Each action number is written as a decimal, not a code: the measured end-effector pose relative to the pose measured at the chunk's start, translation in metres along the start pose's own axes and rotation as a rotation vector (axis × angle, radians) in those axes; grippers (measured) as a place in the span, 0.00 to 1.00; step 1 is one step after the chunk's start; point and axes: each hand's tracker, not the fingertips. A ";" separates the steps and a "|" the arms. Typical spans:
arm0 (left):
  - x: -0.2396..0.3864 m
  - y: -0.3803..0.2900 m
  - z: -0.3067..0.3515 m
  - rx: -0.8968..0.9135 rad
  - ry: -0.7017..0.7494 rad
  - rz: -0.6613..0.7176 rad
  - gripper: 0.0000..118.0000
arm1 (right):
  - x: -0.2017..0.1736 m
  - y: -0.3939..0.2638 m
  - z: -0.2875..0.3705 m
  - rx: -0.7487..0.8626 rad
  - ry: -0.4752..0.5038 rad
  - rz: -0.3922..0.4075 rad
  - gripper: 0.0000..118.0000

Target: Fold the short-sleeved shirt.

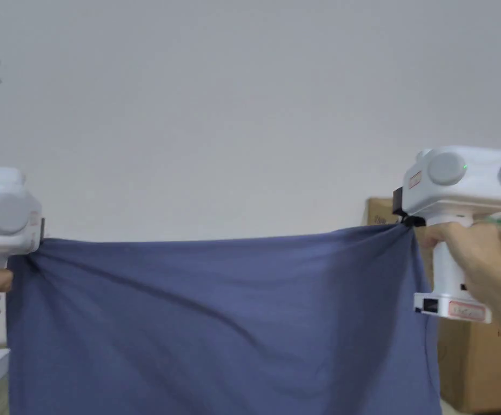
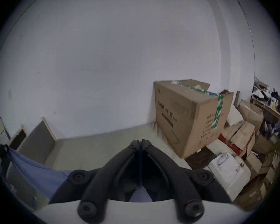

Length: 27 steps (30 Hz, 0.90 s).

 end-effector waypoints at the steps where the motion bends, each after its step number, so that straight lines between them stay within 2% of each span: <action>1: 0.001 0.013 -0.008 0.022 0.013 0.009 0.00 | -0.005 0.013 -0.003 0.024 0.015 -0.039 0.01; 3: 0.001 0.039 -0.024 0.060 0.038 -0.009 0.00 | -0.019 0.038 -0.010 0.049 0.024 -0.028 0.01; 5: -0.004 0.062 -0.038 0.071 0.034 -0.008 0.00 | -0.034 0.062 -0.014 0.092 0.009 0.026 0.01; 8: -0.016 0.091 -0.057 0.116 0.036 0.086 0.00 | -0.049 0.096 -0.018 0.136 0.050 -0.037 0.01; 12: -0.024 0.109 -0.078 0.180 0.052 0.068 0.00 | -0.073 0.117 -0.020 0.183 0.033 0.020 0.01; 15: -0.025 0.102 -0.087 0.195 0.099 0.075 0.00 | -0.080 0.112 -0.029 0.182 0.066 0.013 0.01; 21: -0.012 0.037 -0.134 0.136 0.135 0.027 0.00 | -0.087 0.048 -0.092 0.064 0.060 0.075 0.01; 25: 0.012 -0.045 -0.188 0.035 0.142 -0.004 0.00 | -0.085 -0.026 -0.168 -0.099 0.014 0.123 0.01; 27: 0.026 -0.095 -0.219 -0.070 0.131 -0.034 0.00 | -0.081 -0.075 -0.208 -0.206 -0.002 0.140 0.01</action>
